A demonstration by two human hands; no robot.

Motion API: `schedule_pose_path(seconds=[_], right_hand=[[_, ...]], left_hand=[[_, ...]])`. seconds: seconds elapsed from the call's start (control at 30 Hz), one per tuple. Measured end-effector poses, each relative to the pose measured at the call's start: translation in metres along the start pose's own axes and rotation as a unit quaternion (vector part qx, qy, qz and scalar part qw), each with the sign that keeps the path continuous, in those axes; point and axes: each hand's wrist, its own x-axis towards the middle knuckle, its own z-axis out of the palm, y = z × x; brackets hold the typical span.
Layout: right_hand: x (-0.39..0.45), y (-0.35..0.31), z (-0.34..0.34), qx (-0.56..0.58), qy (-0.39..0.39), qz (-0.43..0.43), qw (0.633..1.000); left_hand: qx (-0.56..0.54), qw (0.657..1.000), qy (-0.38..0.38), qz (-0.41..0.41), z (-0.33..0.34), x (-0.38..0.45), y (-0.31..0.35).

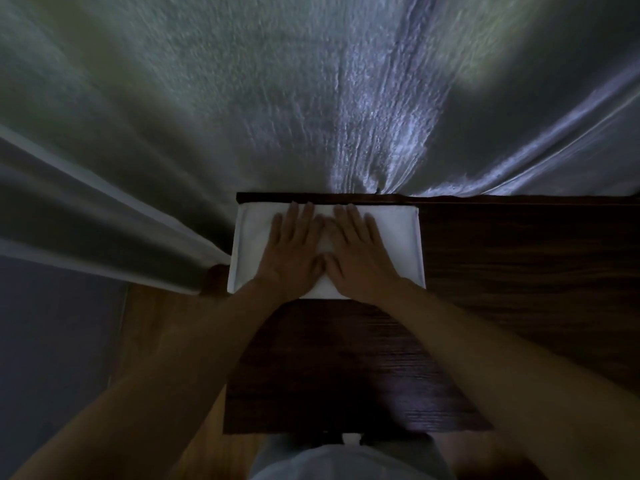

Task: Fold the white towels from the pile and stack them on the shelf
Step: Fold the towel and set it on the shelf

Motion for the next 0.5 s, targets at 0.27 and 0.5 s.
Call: schedule_pose_path(seconds=[0.27, 0.5], right_hand=[[-0.017, 0.053, 0.005, -0.053, 0.036, 0.053, 0.997], [-0.019, 0.063, 0.005, -0.034, 0.032, 0.055, 0.997]], left_hand=[[-0.03, 0.995, -0.015, -0.09, 0.003, -0.008, -0.048], [-0.056, 0.994, 0.007, -0.092, 0.004, -0.011, -0.048]])
